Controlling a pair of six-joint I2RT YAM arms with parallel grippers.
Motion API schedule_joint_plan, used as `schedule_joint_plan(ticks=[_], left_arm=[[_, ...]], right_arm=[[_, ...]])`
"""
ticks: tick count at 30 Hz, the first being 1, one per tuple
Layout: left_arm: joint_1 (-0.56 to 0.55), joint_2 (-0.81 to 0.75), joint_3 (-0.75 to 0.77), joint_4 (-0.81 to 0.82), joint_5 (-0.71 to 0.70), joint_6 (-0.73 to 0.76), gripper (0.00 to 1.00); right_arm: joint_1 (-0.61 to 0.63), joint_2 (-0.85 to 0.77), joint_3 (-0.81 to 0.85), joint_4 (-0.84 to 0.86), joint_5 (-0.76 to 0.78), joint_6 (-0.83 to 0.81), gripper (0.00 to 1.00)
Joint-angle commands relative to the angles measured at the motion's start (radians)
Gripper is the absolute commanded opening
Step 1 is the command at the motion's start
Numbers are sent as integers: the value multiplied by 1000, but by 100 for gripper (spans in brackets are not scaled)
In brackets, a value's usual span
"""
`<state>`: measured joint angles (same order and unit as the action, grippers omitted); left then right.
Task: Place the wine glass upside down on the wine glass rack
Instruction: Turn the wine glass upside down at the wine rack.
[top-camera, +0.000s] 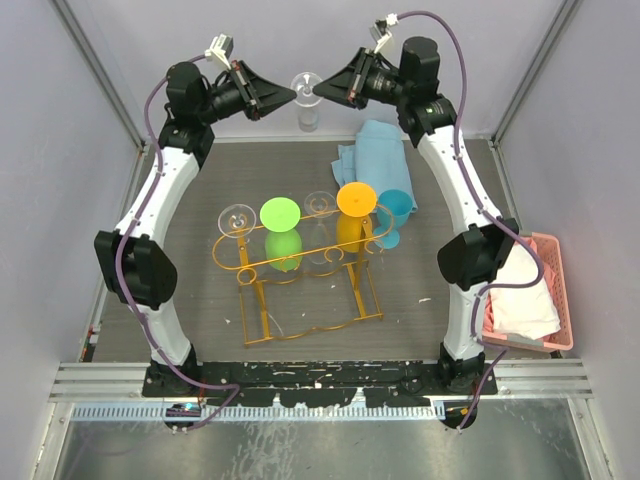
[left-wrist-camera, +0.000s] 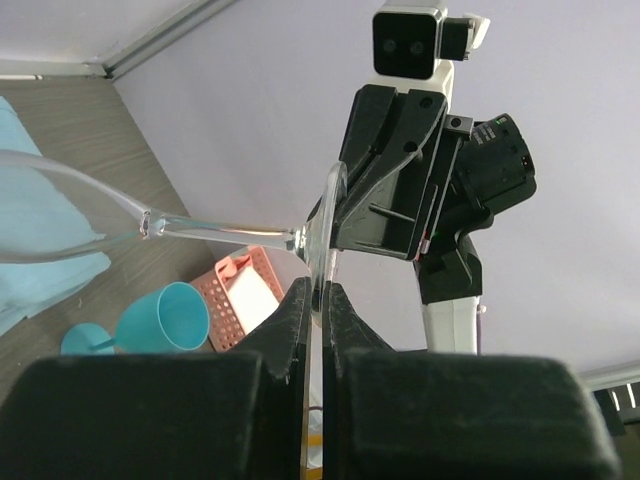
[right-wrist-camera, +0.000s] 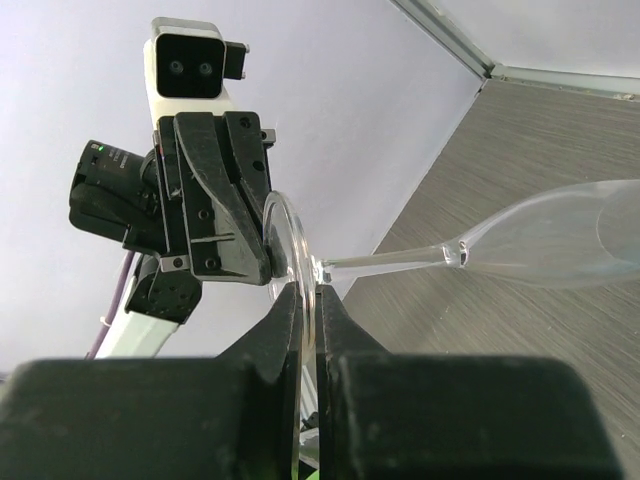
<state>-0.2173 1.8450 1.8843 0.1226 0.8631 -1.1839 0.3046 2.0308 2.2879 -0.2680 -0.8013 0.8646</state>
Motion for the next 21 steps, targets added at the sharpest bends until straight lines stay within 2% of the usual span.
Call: schedule_joint_plan(ticks=[1, 5, 9, 11, 15, 17, 21], left_arm=[[-19, -63, 65, -11, 3, 45, 0], [-22, -68, 70, -27, -7, 65, 0], [-21, -76, 74, -52, -18, 95, 0], [-20, -79, 78, -57, -21, 100, 0], [-20, -81, 85, -56, -22, 102, 0], [-18, -84, 87, -52, -24, 102, 0], [-8, -91, 85, -45, -31, 101, 0]], right_arm=[[11, -90, 53, 43, 35, -42, 1], [12, -96, 50, 41, 32, -53, 2], [12, -102, 46, 42, 33, -63, 15], [13, -105, 43, 42, 33, -69, 26], [12, -110, 36, 44, 34, -76, 33], [11, -116, 30, 44, 34, -82, 44], [7, -136, 7, 44, 44, -98, 58]])
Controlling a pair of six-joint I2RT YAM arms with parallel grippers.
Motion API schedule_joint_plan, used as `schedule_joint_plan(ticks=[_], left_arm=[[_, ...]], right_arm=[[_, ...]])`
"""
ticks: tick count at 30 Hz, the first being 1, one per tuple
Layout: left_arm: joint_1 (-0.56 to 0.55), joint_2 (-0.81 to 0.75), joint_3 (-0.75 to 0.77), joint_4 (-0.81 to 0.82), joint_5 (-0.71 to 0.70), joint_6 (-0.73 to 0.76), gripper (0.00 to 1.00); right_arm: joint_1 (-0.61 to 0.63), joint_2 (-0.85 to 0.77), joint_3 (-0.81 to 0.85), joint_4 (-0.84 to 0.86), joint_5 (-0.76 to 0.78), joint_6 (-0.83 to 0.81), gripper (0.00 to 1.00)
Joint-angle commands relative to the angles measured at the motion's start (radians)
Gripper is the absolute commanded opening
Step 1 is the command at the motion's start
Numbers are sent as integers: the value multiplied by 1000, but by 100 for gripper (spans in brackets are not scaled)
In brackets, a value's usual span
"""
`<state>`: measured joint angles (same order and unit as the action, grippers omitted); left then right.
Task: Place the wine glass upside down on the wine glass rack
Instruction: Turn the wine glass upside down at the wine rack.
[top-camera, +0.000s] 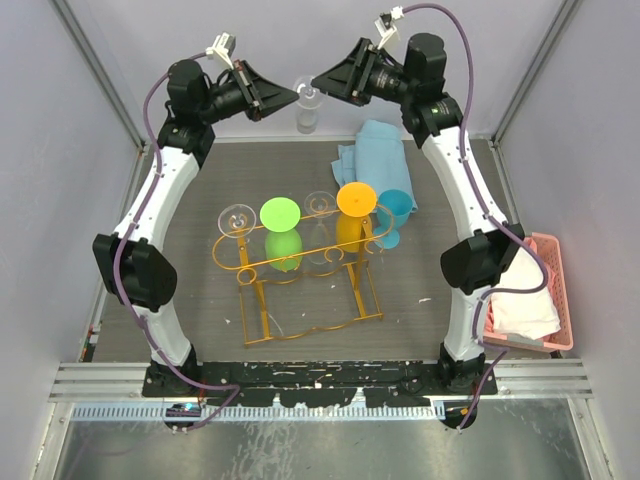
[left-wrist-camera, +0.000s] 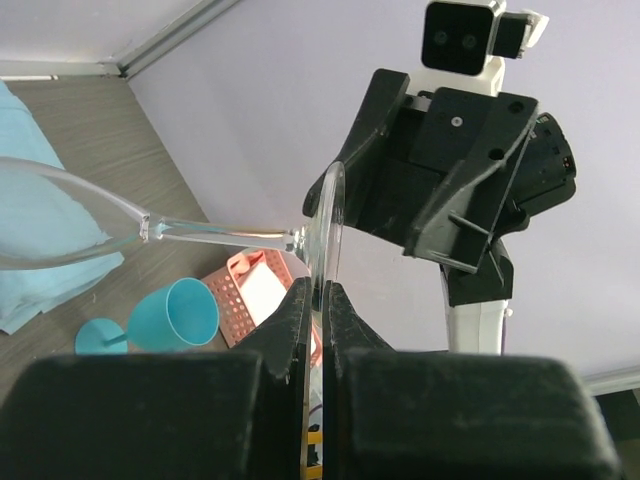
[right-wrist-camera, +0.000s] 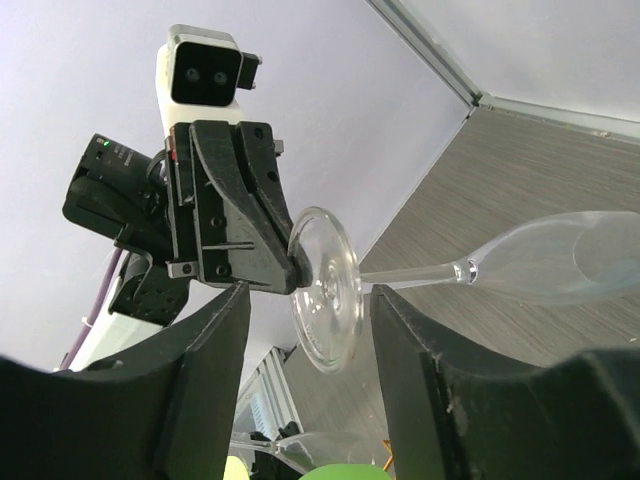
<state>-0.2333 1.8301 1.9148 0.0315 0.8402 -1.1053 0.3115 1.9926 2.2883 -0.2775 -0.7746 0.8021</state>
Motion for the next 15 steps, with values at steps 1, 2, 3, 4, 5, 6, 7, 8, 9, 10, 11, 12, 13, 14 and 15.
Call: schedule_joint_plan(ticks=[1, 2, 3, 4, 5, 6, 7, 8, 9, 10, 11, 12, 13, 14, 15], left_arm=[[12, -80, 51, 50, -15, 22, 0], [18, -85, 50, 52, -22, 22, 0], [23, -89, 48, 53, -27, 22, 0], [28, -89, 51, 53, -30, 23, 0], [34, -89, 54, 53, -31, 22, 0], [39, -89, 58, 53, -30, 20, 0], [47, -90, 62, 53, -30, 18, 0], [53, -92, 65, 55, -30, 15, 0], [60, -93, 67, 58, -29, 13, 0], [74, -96, 68, 59, -32, 12, 0], [85, -102, 68, 60, -36, 12, 0], [96, -106, 68, 60, -38, 10, 0], [108, -107, 70, 61, -37, 8, 0], [120, -109, 72, 60, -34, 7, 0], [134, -111, 73, 62, -29, 1, 0]], right_arm=[[-3, -104, -2, 54, 21, -40, 59], [-6, -111, -9, 54, 25, -45, 59], [-10, -116, -14, 54, 28, -47, 59], [-13, -119, -17, 54, 29, -47, 60], [-17, -122, -21, 54, 28, -46, 60], [-20, -124, -23, 54, 27, -45, 60], [-24, -126, -29, 54, 27, -44, 60], [-28, -131, -37, 54, 30, -46, 60], [-32, -136, -48, 54, 33, -46, 61], [-39, -144, -57, 54, 35, -50, 62], [-44, -151, -68, 54, 38, -56, 63], [-50, -159, -76, 53, 43, -62, 64], [-55, -166, -85, 54, 45, -67, 65], [-62, -172, -92, 52, 46, -70, 65], [-69, -177, -96, 52, 46, -72, 66]])
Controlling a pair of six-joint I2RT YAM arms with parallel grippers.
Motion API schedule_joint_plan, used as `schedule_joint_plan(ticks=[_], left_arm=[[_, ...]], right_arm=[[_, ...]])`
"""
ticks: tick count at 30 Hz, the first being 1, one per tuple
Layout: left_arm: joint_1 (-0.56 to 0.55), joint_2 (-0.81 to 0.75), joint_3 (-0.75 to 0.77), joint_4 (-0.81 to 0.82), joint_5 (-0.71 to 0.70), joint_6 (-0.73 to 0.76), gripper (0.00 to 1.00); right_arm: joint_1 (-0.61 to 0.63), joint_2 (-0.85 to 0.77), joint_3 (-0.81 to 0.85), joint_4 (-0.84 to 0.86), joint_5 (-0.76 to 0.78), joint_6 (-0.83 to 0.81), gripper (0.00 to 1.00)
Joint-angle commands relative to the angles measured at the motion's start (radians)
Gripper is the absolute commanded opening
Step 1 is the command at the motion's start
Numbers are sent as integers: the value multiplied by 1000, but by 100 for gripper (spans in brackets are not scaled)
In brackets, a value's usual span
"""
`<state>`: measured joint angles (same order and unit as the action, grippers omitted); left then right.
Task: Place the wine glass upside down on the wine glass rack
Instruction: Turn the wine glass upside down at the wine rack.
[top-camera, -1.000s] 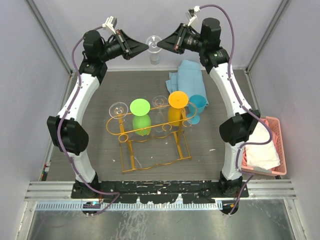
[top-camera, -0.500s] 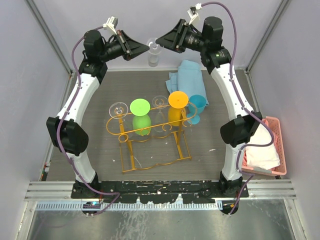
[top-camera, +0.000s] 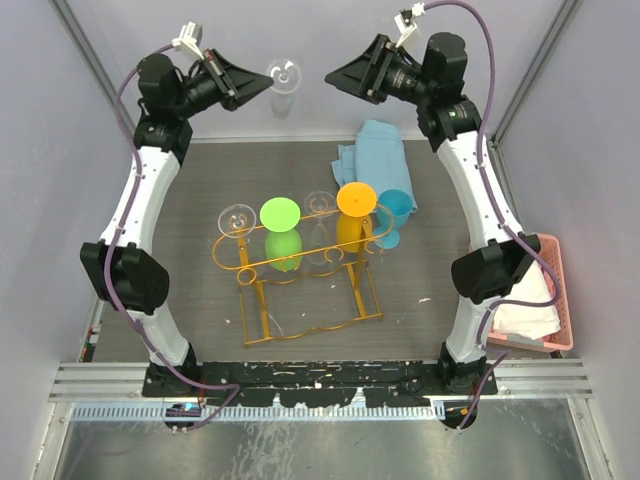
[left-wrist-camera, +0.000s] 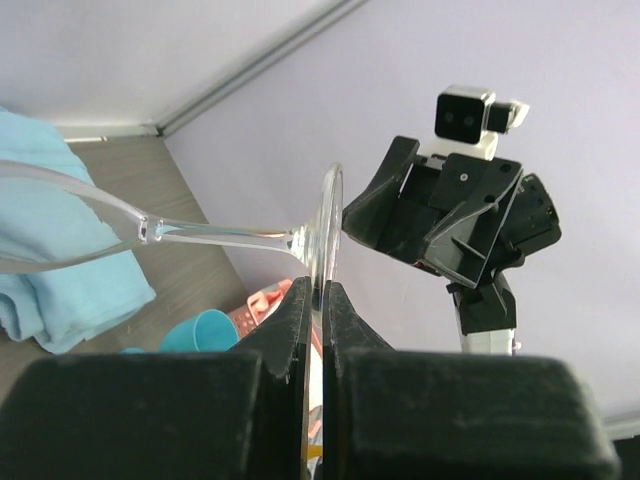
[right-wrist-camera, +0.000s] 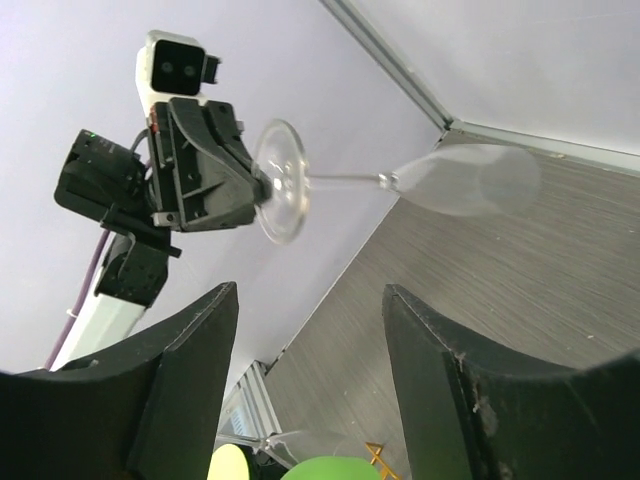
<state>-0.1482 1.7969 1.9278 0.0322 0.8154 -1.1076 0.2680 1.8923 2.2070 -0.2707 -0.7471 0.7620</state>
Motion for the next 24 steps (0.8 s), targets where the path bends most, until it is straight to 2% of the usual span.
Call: schedule_joint_plan(ticks=[1, 9, 16, 24], left_arm=[[62, -84, 57, 66, -1, -1, 0], [181, -195, -48, 35, -6, 28, 0], [278, -380, -205, -104, -27, 119, 0], [316, -634, -419, -290, -126, 175, 0]], right_arm=[[-32, -81, -18, 45, 18, -36, 66], [-100, -162, -77, 28, 58, -69, 66], [-133, -218, -117, 28, 87, -80, 67], [-134, -234, -186, 90, 53, -33, 67]])
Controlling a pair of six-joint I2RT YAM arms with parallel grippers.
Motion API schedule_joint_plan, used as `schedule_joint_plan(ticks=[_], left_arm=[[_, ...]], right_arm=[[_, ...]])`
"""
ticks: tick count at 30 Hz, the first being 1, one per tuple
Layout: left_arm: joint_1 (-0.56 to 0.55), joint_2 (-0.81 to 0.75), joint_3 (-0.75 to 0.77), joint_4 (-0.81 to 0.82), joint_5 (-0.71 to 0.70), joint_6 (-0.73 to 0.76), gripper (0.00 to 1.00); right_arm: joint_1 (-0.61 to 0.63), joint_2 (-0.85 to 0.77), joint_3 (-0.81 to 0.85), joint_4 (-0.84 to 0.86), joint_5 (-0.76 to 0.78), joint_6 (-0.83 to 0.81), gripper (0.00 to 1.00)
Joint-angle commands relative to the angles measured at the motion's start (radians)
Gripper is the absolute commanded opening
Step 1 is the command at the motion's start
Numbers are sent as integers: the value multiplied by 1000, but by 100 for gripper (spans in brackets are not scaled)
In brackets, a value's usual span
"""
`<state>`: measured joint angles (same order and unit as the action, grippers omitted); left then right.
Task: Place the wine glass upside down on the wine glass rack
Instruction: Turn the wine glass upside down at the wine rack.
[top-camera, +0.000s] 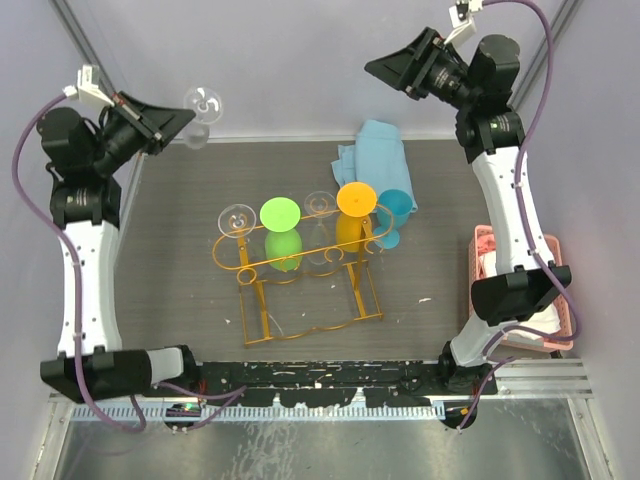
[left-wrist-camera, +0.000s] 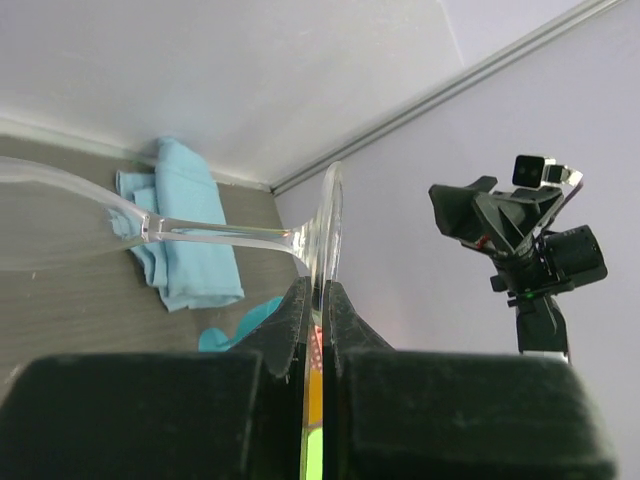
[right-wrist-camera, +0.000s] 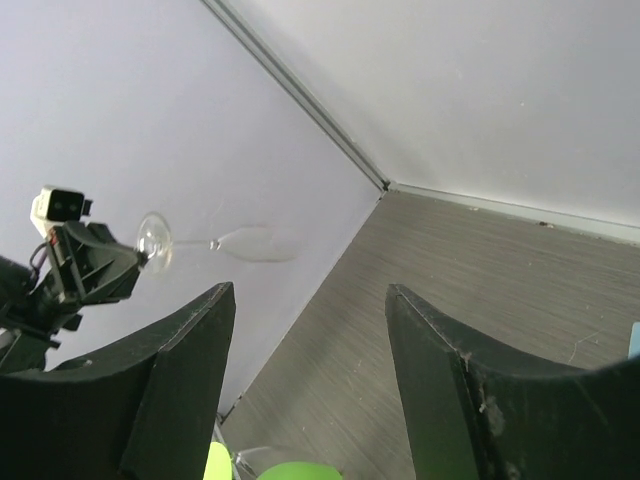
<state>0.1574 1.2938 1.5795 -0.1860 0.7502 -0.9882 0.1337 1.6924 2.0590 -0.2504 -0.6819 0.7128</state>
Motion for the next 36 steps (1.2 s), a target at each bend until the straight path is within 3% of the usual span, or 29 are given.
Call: schedule_joint_plan(ticks=[1, 6, 17, 23, 28, 36], left_arm=[[11, -159, -102, -80, -77, 55, 0], [13, -296, -220, -140, -151, 23, 0], [10, -473, -301, -303, -284, -24, 0], [11, -547, -251, -460, -404, 16, 0], [10, -591, -216, -570, -409, 25, 0], [10, -662, -185, -720, -380, 21, 0]], right_arm=[[1, -39, -48, 76, -15, 23, 67], [1, -68, -83, 90, -12, 36, 68], [1, -133, -142, 130, -16, 70, 67], [1, -156, -170, 146, -34, 86, 67], [1, -190, -256, 208, -44, 105, 68], [1, -201, -308, 247, -53, 116, 81]])
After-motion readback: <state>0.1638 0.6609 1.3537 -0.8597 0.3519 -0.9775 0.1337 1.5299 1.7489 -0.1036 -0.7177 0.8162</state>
